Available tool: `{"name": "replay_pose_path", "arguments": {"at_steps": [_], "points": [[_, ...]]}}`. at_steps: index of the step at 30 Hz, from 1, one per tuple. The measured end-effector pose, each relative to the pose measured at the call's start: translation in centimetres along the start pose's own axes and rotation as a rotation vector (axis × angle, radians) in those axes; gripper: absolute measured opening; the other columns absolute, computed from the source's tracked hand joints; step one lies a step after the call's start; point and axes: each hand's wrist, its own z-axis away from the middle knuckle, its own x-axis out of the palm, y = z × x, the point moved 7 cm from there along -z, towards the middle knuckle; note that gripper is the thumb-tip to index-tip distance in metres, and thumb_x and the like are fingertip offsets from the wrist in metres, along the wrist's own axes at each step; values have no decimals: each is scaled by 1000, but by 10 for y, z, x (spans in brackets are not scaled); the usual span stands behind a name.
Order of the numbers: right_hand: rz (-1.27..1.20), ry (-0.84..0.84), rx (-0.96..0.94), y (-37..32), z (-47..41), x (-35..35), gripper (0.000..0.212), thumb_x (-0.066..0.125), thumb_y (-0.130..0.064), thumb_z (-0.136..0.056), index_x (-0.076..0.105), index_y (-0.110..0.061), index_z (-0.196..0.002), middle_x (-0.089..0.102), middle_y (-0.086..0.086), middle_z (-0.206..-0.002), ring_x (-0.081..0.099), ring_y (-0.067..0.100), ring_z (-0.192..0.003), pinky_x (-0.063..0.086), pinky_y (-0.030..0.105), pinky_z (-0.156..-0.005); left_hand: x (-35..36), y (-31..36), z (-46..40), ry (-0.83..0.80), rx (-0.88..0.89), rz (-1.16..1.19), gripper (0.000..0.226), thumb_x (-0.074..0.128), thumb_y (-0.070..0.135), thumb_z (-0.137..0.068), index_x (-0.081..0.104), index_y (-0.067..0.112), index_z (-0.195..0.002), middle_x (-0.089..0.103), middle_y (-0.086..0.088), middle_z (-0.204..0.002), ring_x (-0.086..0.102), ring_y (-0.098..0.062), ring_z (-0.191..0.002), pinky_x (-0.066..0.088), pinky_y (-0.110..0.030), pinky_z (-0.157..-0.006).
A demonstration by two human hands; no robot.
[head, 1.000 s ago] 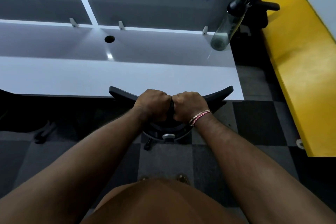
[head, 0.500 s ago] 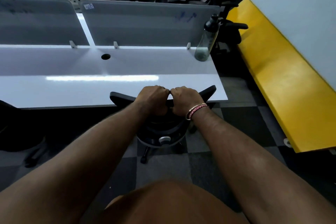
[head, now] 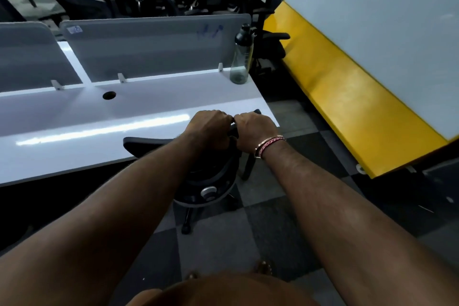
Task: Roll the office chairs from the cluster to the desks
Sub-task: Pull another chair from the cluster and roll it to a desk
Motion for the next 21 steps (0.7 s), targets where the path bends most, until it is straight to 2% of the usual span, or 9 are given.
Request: {"name": "replay_pose_path", "arguments": {"at_steps": [4,8,11,17,21], "points": [[-32,-6,80,45,21,-5,36,66,-46,-80,61,-16,-100,67,6,-98,64,30,-90,46,35,-66,-11,45,-23,-1,69,0,31,69,47,-84,67,21,-101,71,-4,-98,68,-32,-86,41,-33,-65],[-13,4,128,100,44,-7,38,67,-44,-81,62,-16,-106,67,7,-103,64,30,-95,48,36,-71,-14,95,-58,6,120,-14,39,69,52,-85,67,21,-108,71,-4,-101,69,-31,-88,40,-33,-65],[-6,17,153,153,62,-7,43,66,-51,-82,63,-18,-109,68,5,-104,64,27,-96,47,34,-70,-12,141,-91,45,151,-29,44,67,56,-86,69,25,-116,73,-3,-105,70,-30,-93,41,-33,-66],[23,25,178,267,88,-8,43,66,-52,-81,63,-18,-107,68,5,-102,64,28,-94,49,36,-71,-23,236,-158,45,169,-41,38,67,48,-85,68,21,-112,73,-7,-105,71,-33,-91,47,-37,-68],[29,22,199,333,90,-7,45,67,-54,-80,64,-20,-109,68,3,-102,64,25,-93,51,35,-71,-30,279,-203,37,142,-34,41,68,47,-85,66,22,-118,73,-7,-107,71,-33,-91,52,-38,-69]]}}
